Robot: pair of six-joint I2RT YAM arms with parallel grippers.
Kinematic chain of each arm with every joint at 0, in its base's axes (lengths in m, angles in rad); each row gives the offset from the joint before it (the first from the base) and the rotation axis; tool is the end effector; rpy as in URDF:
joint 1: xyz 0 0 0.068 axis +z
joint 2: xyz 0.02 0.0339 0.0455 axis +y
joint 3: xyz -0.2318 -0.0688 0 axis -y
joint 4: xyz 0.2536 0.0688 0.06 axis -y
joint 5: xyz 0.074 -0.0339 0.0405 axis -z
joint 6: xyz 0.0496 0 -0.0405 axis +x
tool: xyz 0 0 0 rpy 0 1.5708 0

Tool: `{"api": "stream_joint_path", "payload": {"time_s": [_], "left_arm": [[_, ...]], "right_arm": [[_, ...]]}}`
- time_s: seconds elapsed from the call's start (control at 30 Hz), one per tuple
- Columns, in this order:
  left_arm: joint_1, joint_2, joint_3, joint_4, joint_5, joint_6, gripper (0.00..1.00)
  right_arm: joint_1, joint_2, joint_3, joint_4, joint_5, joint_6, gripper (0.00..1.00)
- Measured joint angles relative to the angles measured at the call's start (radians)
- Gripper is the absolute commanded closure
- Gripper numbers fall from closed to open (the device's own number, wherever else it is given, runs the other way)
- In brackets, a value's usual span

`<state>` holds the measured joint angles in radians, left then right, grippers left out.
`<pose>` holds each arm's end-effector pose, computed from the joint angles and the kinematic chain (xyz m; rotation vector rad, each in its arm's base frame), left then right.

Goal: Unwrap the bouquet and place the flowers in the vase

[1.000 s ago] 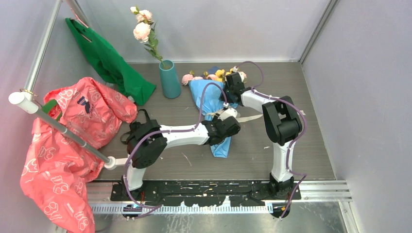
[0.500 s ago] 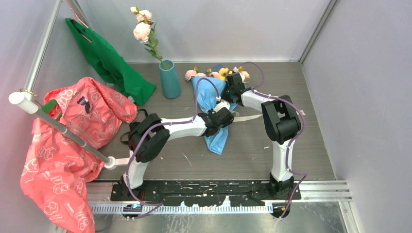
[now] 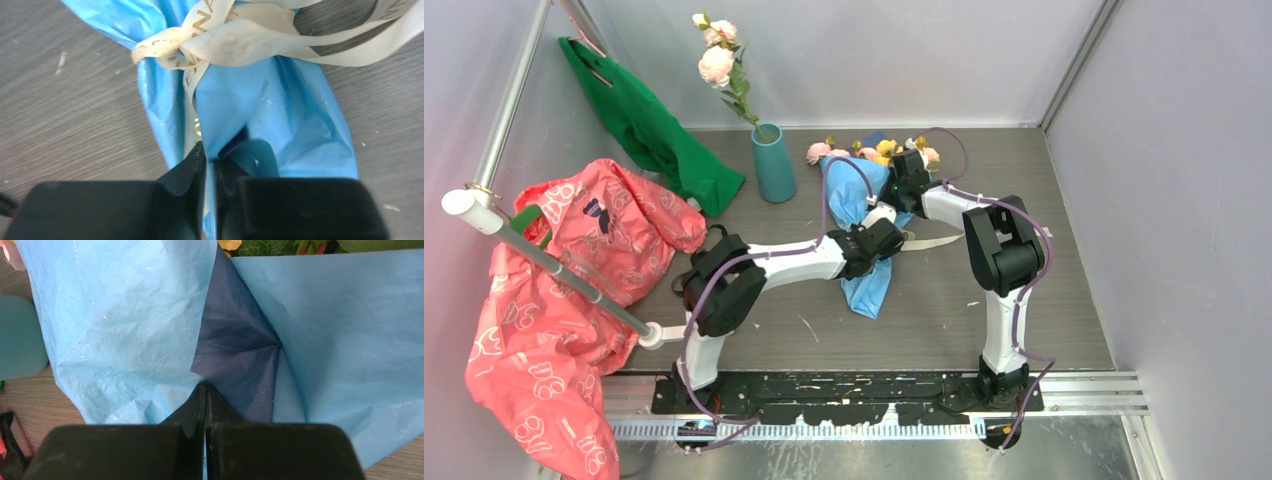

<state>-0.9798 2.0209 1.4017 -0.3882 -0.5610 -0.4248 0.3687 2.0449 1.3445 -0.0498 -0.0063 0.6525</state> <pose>0.2582 -0.3375 0.1258 0.4576 2.3254 0.0779 0.4185 0.1620 0.1179 0.3332 2.3557 0.5123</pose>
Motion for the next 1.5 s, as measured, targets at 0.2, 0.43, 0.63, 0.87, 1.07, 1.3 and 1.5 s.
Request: {"api": "stream_joint_path", "payload": {"time_s": [0.2, 0.43, 0.63, 0.87, 1.07, 1.3, 1.5], "left_arm": [[-0.019, -0.144, -0.004, -0.040, -0.019, 0.004, 0.40], [-0.014, -0.163, 0.037, -0.043, -0.056, 0.006, 0.45], [0.021, -0.029, 0.137, -0.062, -0.100, -0.016, 0.52], [0.059, -0.022, 0.153, -0.061, -0.115, -0.022, 0.53], [0.092, -0.062, 0.144, -0.057, -0.107, -0.038, 0.54], [0.103, -0.049, 0.102, -0.042, -0.044, -0.074, 0.56], [0.085, 0.023, 0.092, -0.018, 0.017, -0.096, 0.56]], "right_arm": [[-0.002, 0.000, 0.000, 0.000, -0.009, 0.000, 0.99], [-0.003, 0.006, 0.000, 0.001, -0.017, 0.000, 0.99], [-0.006, 0.011, 0.000, 0.005, -0.020, 0.000, 0.99], [-0.011, 0.011, -0.003, 0.009, -0.026, 0.000, 0.99], [-0.015, 0.028, -0.003, 0.027, -0.043, 0.005, 0.99], [-0.020, 0.030, -0.003, 0.028, -0.055, 0.008, 0.99], [-0.023, 0.032, -0.003, 0.031, -0.063, 0.008, 0.99]]}}
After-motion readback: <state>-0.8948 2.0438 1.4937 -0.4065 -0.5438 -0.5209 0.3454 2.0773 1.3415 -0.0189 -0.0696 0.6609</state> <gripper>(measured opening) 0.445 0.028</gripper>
